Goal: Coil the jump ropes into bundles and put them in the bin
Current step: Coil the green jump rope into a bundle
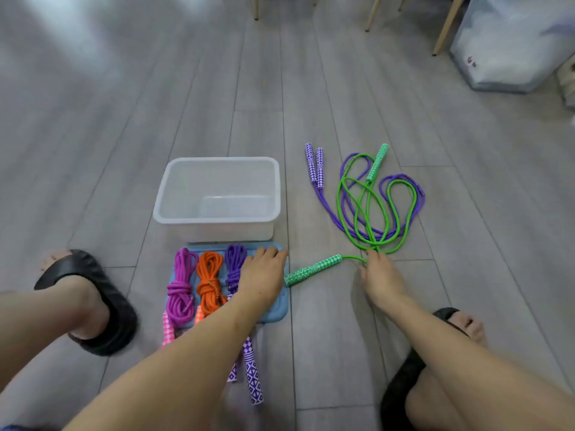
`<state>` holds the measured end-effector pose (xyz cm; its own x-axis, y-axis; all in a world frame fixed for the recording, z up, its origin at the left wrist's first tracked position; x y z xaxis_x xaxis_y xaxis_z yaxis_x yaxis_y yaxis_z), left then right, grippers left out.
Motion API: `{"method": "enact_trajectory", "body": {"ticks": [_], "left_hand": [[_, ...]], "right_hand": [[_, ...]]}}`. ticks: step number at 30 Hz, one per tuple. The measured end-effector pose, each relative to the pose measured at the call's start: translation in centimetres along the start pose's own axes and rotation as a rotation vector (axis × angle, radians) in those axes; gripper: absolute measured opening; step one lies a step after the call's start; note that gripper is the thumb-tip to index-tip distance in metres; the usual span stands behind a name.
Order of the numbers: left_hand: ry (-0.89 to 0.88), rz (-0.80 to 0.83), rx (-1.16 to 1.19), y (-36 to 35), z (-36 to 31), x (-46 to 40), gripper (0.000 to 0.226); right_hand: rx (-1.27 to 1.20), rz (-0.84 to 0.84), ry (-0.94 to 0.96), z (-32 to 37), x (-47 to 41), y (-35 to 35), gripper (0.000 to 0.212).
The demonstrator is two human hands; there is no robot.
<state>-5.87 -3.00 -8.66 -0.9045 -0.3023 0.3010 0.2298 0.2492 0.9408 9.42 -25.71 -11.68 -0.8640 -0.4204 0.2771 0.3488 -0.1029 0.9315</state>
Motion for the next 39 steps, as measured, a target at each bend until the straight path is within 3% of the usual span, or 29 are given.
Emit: {"method": "enact_trajectory", "body": {"ticks": [3, 9, 13, 16, 22, 27, 29, 33, 39], "left_hand": [[-0.021, 0.023, 0.037, -0.2, -2.0, -1.5, 0.04], [-0.196, 0.003, 0.29, 3.7, -7.5, -3.1, 0.04], [-0.228, -0.035, 0.474, 7.3, -10.3, -2.5, 0.036], [-0.202, -0.094, 0.679, 10.2, -10.0, -1.8, 0.02], [-0.133, -0.215, 1.011, 16.9, -7.0, -0.3, 0.029], [-0.084, -0.29, 1.396, 20.8, -5.4, 2.4, 0.031], [-0.102, -0.298, 1.455, 22.0, -5.9, 3.6, 0.029], [-0.089, -0.334, 1.489, 24.1, -6.6, 5.7, 0.023], [-0.146, -0.348, 1.558, 26.7, -7.9, 7.8, 0.016]], "right_hand": [[-0.216, -0.008, -0.036, -1.2, 0.0, 0.4, 0.023], [-0.488, -0.141, 0.142, 1.9, 0.6, 7.0, 0.01], [-0.553, -0.186, 0.322, 5.2, 2.3, 12.5, 0.011], [-0.558, -0.215, 0.382, 6.5, 3.4, 15.4, 0.012], [-0.583, -0.239, 0.369, 6.6, 4.8, 19.4, 0.012], [-0.794, -0.369, 0.225, 4.9, 5.9, 22.7, 0.014], [-0.863, -0.418, 0.208, 5.4, 6.8, 23.9, 0.018], [-0.968, -0.473, 0.237, 8.7, 9.2, 26.2, 0.006], [-1.259, -0.441, 0.386, 13.4, 11.9, 28.4, 0.017]]}}
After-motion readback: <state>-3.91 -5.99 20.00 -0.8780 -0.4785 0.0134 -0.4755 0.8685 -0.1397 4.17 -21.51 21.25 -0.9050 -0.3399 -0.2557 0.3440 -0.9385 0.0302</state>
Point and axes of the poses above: each hand's wrist, its own x-axis away from the middle knuckle, its own y-axis out of the back of the hand, z = x × y, the point moved 10 cm from there along -x, towards the middle knuckle, and after that the axes turned 6 degrees about z, right-handed, at the moved point
